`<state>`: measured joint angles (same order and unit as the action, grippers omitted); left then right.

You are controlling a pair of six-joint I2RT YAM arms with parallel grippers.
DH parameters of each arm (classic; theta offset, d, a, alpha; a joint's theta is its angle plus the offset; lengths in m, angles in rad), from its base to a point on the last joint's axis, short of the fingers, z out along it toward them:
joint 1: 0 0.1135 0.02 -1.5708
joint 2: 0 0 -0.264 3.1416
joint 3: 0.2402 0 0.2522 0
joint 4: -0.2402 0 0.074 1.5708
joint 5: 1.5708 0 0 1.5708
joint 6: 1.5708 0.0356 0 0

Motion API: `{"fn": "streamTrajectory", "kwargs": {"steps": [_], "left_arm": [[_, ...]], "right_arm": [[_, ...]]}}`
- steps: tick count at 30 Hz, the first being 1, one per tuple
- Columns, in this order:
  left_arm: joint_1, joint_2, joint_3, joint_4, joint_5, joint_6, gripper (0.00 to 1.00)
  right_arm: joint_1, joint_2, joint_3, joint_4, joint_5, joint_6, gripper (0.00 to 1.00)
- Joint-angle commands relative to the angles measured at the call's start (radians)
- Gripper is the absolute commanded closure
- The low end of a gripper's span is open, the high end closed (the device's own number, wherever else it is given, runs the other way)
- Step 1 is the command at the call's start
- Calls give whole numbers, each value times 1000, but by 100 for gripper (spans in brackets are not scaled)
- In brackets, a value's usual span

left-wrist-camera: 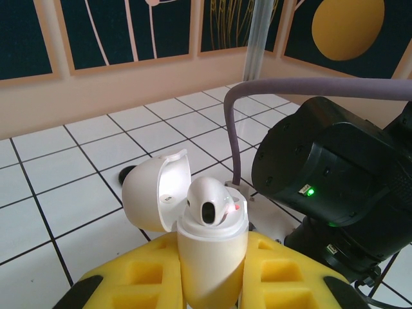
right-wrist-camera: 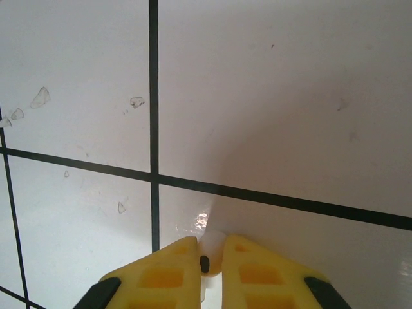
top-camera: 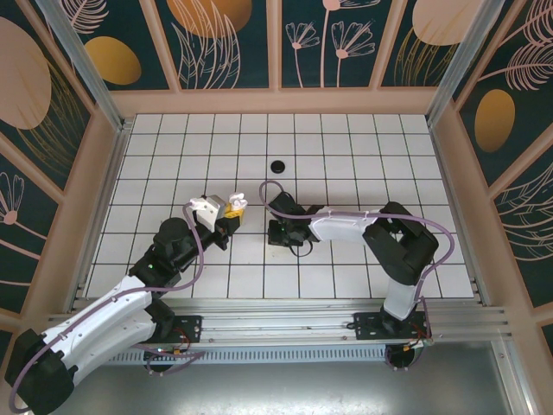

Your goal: Insert wireless bluetooth earbuds into charging case

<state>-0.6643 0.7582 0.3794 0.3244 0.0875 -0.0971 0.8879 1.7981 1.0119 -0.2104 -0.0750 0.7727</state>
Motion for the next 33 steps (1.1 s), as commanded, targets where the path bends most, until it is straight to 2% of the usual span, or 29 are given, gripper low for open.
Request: {"fn": "streamTrajectory", "kwargs": {"steps": [1, 11, 20, 27, 33], "left_arm": [[-3, -8, 11, 3, -11, 15, 99], [-3, 23, 42, 9, 34, 4, 99], [-3, 142, 136, 56, 277, -35, 100], [-3, 234, 177, 186, 400, -99, 100], [-3, 315, 252, 212, 480, -123, 100]], "right_arm": [[-4, -21, 12, -15, 44, -26, 91], [-22, -146, -31, -15, 123, -67, 93], [-98, -452, -113, -1, 210, -140, 94], [-175, -778, -197, 84, 148, -276, 95], [-193, -931, -212, 152, 30, -394, 95]]}}
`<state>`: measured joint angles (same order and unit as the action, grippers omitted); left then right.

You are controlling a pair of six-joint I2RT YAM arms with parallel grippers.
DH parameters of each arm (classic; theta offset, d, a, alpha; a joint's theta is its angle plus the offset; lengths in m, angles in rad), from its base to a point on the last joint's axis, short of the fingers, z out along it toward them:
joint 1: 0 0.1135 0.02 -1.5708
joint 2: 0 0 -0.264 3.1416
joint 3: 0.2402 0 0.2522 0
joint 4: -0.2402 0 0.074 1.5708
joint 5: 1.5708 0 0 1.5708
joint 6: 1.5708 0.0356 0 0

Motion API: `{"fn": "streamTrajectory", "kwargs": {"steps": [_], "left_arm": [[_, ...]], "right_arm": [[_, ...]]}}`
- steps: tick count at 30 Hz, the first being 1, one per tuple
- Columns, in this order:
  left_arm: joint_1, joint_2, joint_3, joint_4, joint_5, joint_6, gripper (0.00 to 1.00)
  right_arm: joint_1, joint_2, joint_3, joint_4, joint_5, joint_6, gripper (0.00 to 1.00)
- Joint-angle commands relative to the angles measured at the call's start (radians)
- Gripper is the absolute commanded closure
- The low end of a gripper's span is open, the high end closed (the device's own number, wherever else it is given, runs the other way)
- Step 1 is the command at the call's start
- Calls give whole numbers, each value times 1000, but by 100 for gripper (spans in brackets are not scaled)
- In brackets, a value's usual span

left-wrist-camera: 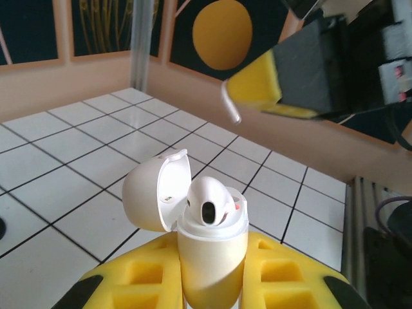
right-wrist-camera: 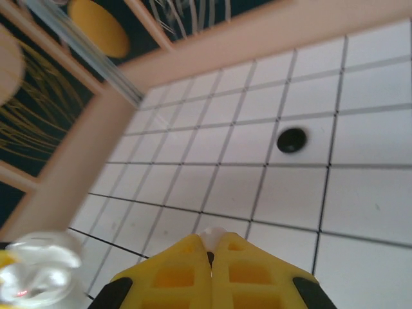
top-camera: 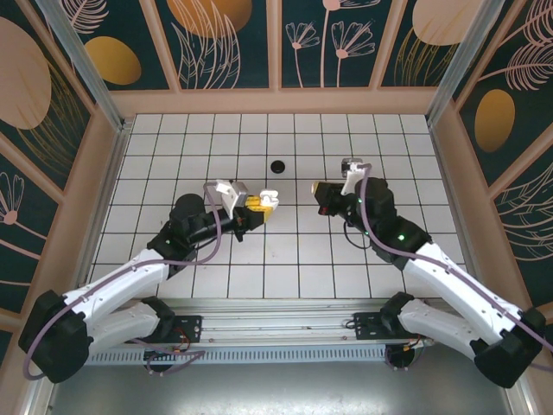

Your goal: Insert wireless bluetooth earbuds into charging case

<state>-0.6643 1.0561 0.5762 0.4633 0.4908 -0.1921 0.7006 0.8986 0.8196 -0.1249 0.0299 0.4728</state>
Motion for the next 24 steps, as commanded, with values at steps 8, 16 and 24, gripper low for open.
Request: {"fn": "streamTrajectory", "kwargs": {"steps": [8, 16, 24], "left_arm": [[-3, 65, 109, 109, 151, -55, 100], [-3, 50, 106, 181, 224, -104, 100], [-3, 51, 124, 233, 254, -165, 100]], "right_arm": [[-4, -57, 4, 230, -296, -189, 95], [0, -30, 4, 379, -469, -204, 95], [31, -6, 3, 421, -509, -216, 96]]}}
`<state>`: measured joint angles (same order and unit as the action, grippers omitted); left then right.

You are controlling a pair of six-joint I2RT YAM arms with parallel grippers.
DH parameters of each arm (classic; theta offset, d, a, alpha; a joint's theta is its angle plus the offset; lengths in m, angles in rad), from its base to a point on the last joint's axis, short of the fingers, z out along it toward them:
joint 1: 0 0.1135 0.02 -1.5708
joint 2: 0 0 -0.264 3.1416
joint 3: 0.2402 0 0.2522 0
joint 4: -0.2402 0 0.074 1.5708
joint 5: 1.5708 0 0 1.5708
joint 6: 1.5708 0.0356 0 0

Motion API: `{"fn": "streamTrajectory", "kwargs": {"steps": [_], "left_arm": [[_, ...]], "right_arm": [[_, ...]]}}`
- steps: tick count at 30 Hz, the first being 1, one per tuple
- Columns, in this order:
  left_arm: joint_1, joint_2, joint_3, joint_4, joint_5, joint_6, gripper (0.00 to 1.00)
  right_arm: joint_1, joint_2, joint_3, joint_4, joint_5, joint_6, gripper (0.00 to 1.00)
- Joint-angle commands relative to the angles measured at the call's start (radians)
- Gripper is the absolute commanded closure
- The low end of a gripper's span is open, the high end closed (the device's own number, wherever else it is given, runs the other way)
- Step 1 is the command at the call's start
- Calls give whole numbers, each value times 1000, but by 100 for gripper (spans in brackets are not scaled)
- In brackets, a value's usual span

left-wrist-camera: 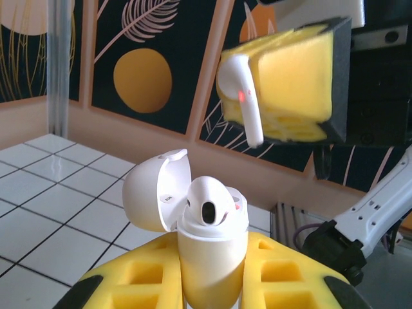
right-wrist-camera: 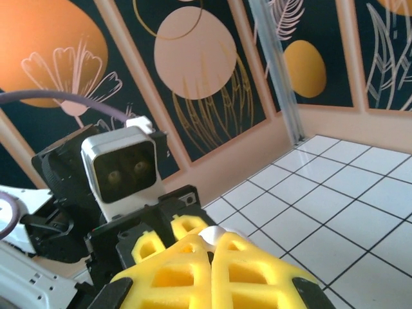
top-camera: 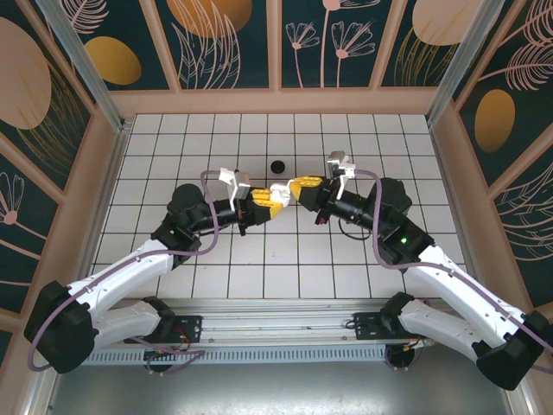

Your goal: Insert wireless bluetooth earbuds into charging case

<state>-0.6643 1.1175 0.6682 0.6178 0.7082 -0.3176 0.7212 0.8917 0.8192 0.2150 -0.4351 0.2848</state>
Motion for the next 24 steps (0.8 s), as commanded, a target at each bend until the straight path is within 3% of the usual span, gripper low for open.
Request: {"fn": "streamTrajectory", "kwargs": {"steps": [1, 24], "left_arm": [[-3, -10, 33, 87, 40, -48, 100], [-3, 8, 36, 170, 50, -139, 100]], "right_arm": [[11, 2, 1, 87, -44, -30, 96], [49, 16, -45, 191, 52, -39, 96]]}}
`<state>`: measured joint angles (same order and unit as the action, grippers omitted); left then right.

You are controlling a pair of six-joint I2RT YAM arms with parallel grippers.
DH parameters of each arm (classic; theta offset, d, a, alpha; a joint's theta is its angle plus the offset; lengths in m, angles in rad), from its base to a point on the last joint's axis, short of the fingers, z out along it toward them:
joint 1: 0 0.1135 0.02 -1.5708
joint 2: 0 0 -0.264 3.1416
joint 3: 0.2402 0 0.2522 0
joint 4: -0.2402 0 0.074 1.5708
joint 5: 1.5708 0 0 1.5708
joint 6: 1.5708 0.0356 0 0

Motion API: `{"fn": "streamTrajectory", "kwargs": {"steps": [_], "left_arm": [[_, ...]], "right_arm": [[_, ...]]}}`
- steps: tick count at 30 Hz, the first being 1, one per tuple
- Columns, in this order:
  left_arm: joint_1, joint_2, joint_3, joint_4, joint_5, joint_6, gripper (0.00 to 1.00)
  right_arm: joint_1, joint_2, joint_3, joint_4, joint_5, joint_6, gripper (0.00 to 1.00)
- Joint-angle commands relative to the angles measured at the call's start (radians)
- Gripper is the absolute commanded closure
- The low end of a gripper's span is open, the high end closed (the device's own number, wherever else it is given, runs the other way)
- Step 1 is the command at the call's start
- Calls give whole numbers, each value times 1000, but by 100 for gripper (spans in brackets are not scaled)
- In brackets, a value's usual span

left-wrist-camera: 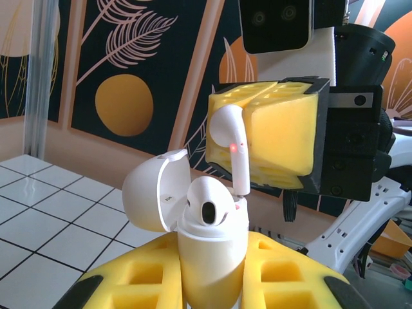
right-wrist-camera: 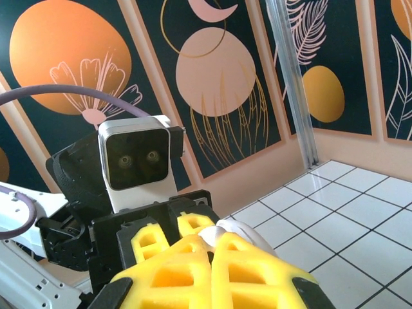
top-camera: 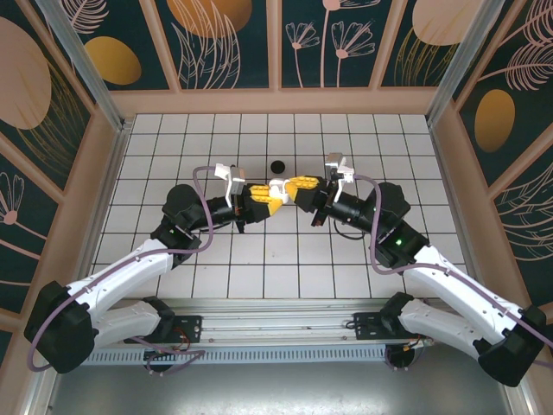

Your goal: Insert wireless bluetooth earbuds into charging case

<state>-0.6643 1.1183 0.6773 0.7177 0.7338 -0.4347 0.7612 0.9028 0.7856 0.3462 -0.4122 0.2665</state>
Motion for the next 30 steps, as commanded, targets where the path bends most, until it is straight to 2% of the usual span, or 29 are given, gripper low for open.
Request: {"fn": "streamTrajectory", "kwargs": {"steps": [1, 19, 30], "left_arm": [[-2, 9, 26, 73, 26, -23, 100], [-3, 8, 31, 67, 5, -14, 100], [-3, -5, 24, 49, -35, 6, 100]], "right_arm": [[9, 6, -13, 64, 36, -21, 96], [28, 37, -53, 120, 19, 38, 96], [52, 47, -64, 152, 60, 71, 96]]}}
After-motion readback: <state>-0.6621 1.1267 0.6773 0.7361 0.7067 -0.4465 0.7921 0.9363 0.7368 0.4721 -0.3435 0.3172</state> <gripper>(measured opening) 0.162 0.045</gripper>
